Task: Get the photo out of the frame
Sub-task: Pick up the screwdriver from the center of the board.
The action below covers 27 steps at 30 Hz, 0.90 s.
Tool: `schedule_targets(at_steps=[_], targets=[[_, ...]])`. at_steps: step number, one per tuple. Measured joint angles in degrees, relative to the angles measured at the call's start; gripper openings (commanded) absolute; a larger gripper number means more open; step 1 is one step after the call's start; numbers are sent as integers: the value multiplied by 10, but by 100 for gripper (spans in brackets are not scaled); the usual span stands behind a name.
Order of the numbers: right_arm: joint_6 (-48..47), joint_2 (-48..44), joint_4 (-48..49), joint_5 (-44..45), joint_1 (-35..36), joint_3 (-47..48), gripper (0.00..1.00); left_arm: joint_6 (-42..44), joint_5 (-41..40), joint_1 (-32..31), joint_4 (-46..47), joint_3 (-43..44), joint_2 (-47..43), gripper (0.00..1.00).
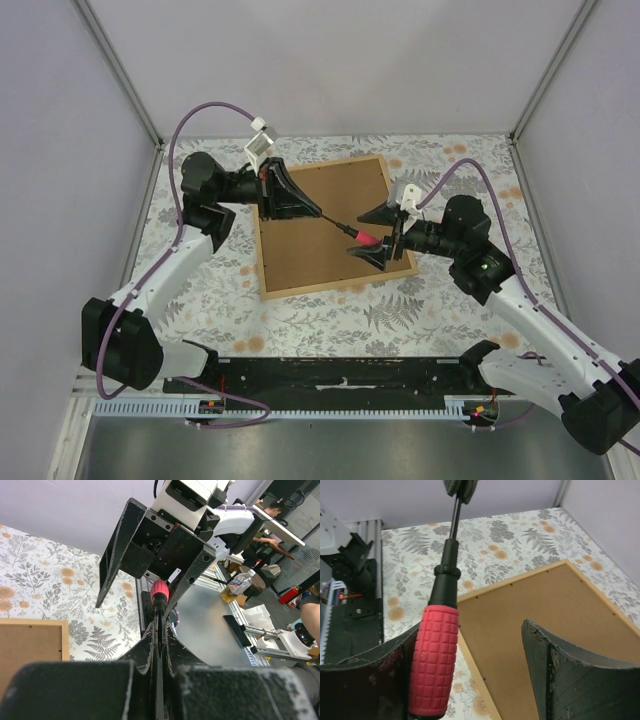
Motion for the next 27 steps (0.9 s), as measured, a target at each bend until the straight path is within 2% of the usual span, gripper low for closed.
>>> schedule_targets(at_steps=[7, 13, 21, 27], targets=[[103, 58, 21, -129, -28, 59, 73, -10, -2, 14, 11, 1, -2, 2], [273, 119, 145, -212, -43, 71, 72, -1, -29, 26, 0, 17, 1, 2], [442, 127, 318, -228, -74, 16, 72, 24, -71, 27, -14, 35, -3, 2], [530, 127, 400, -221, -91, 0, 66, 24, -89, 27, -5, 32, -6, 2]])
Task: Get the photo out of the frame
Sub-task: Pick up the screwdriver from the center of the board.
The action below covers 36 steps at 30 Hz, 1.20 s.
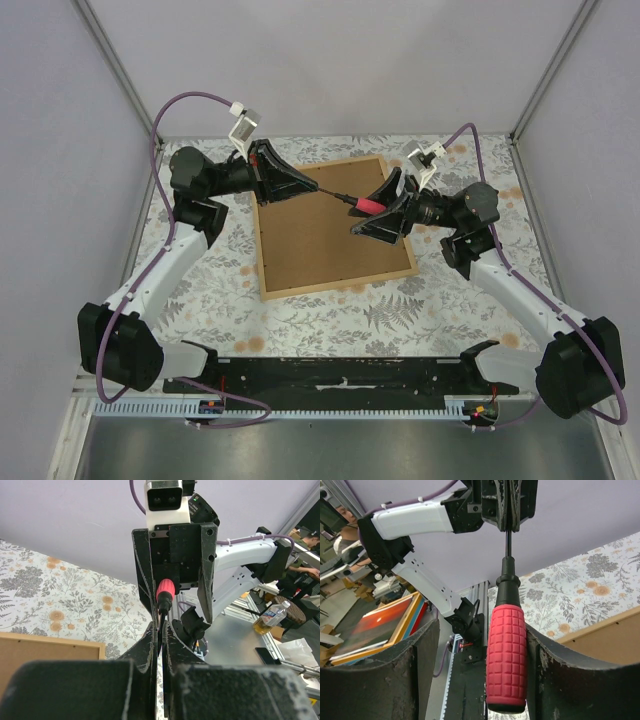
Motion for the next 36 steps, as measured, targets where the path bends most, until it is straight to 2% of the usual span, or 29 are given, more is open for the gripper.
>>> schedule_targets(at_steps=[5, 11, 26, 31, 36], targets=[[49, 2, 39, 10, -2, -5, 56, -1, -6, -1, 17, -10, -7, 2], [81, 14, 59, 26, -3, -9, 38, -1, -13, -2, 27, -21, -13, 2], [144, 35, 96, 53, -13, -18, 45, 0, -38, -12, 37, -72, -20, 2], [144, 35, 94, 71, -14, -23, 52, 1, -47, -13, 36, -76, -23, 2], [133, 35, 72, 90, -17, -23, 52, 2, -53, -13, 33, -82, -23, 2]])
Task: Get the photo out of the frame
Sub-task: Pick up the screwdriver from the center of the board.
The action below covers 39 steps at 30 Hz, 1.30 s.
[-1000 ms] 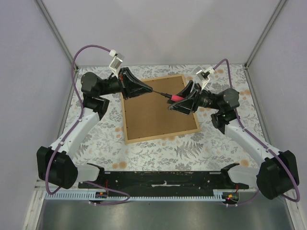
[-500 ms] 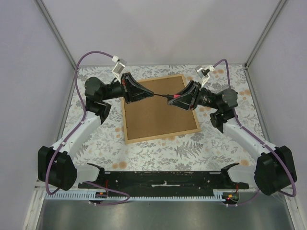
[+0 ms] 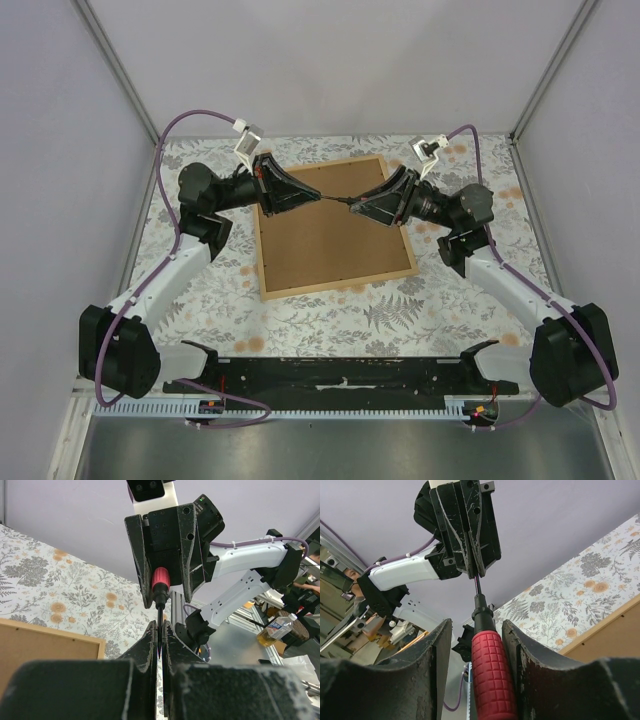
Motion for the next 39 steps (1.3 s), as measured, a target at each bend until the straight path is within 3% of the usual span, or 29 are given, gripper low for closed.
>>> schedule_targets(at_steps=[25, 33, 36, 37, 39], targets=[[32, 30, 27, 5, -2, 0, 45, 4, -24, 0, -2, -16, 0, 2], [40, 33, 32, 5, -3, 0, 26, 6, -24, -5, 0, -21, 0, 2], [42, 37, 34, 5, -2, 0, 9, 7, -24, -5, 0, -21, 1, 3], [42, 37, 34, 5, -2, 0, 0, 8, -24, -5, 0, -21, 1, 9], [40, 37, 33, 5, -2, 0, 0, 9, -24, -5, -1, -21, 1, 31]])
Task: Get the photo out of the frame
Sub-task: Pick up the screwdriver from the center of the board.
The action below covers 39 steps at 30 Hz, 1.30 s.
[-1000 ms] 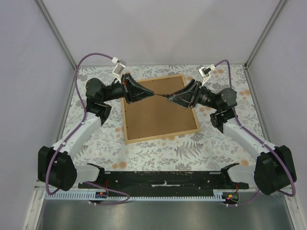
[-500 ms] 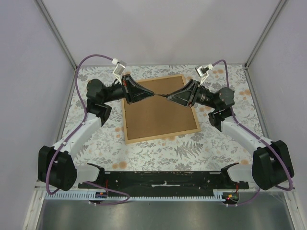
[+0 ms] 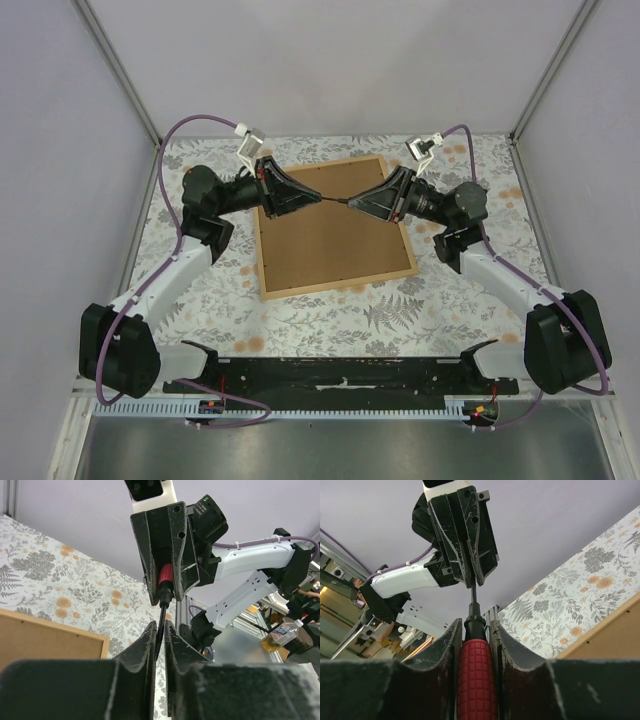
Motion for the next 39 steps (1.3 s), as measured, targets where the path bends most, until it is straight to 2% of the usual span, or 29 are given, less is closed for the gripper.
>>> schedule_targets(at_steps=[1, 3, 4, 5, 13, 22, 25, 30, 34, 39], targets=[[-3, 0, -2, 0, 0, 0, 0, 3, -1, 0, -3, 0, 0, 43], [-18, 0, -17, 0, 1, 2, 0, 16, -4, 4, -25, 3, 0, 62], [-31, -1, -35, 1, 1, 3, 0, 20, -4, 8, -39, 6, 0, 80], [-46, -3, -54, 4, 1, 3, 0, 24, -3, 16, -52, 12, 0, 89], [-149, -53, -173, 17, -10, 5, 0, 55, -5, 116, -133, 59, -40, 92], [-217, -69, -266, 27, -11, 27, 0, 197, -23, 123, -289, 89, -60, 94], [-223, -51, -303, 29, -11, 48, 0, 259, -41, 123, -355, 89, -60, 95], [-222, 1, -362, 29, -13, 79, 0, 322, -38, 122, -399, 74, -60, 96], [-215, 29, -397, 28, -14, 89, 0, 371, -39, 85, -430, 71, -60, 96], [-204, 30, -409, 23, -14, 89, 0, 455, -76, -43, -491, 96, -36, 97]])
